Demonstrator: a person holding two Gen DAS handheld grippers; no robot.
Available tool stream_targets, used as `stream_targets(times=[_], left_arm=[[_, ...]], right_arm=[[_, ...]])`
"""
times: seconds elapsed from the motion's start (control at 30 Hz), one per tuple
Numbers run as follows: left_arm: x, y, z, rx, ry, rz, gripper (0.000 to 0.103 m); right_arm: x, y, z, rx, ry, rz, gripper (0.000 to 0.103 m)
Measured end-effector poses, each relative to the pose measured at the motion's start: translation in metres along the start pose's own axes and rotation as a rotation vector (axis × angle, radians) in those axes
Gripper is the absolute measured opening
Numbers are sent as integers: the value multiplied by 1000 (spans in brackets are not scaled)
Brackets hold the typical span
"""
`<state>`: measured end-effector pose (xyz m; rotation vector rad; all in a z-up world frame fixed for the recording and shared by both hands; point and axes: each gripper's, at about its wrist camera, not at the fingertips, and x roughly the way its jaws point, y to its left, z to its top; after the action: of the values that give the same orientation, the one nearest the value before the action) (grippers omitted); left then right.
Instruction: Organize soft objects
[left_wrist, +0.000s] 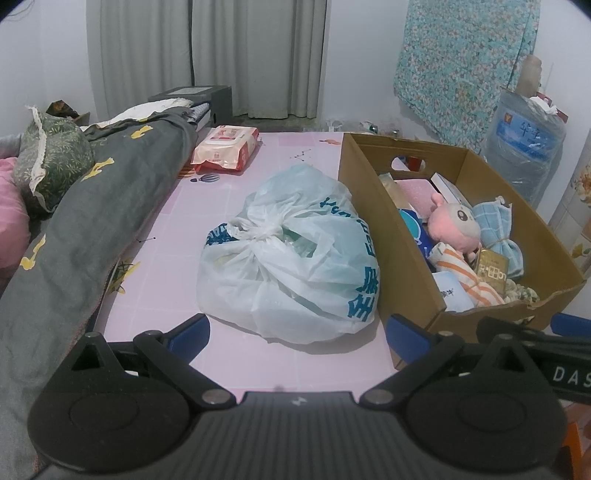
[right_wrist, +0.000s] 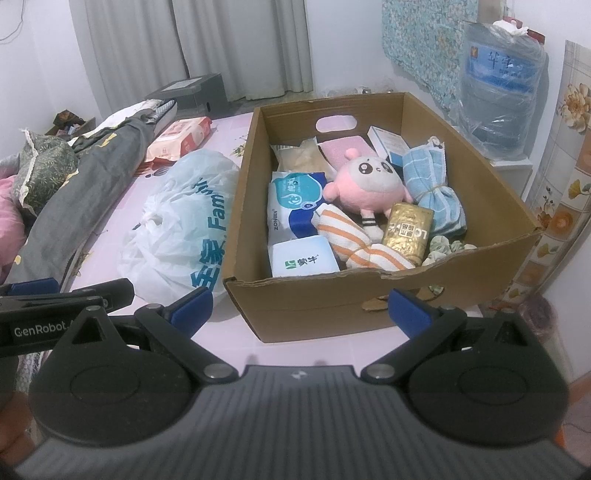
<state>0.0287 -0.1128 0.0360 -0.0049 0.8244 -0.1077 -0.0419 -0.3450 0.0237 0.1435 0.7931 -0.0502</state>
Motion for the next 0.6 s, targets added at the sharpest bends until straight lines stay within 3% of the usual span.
stream_targets(times=[0.6], left_arm=[[0,0,1,-10,0,3,102]], right_arm=[[0,2,0,-1,0,1,102]])
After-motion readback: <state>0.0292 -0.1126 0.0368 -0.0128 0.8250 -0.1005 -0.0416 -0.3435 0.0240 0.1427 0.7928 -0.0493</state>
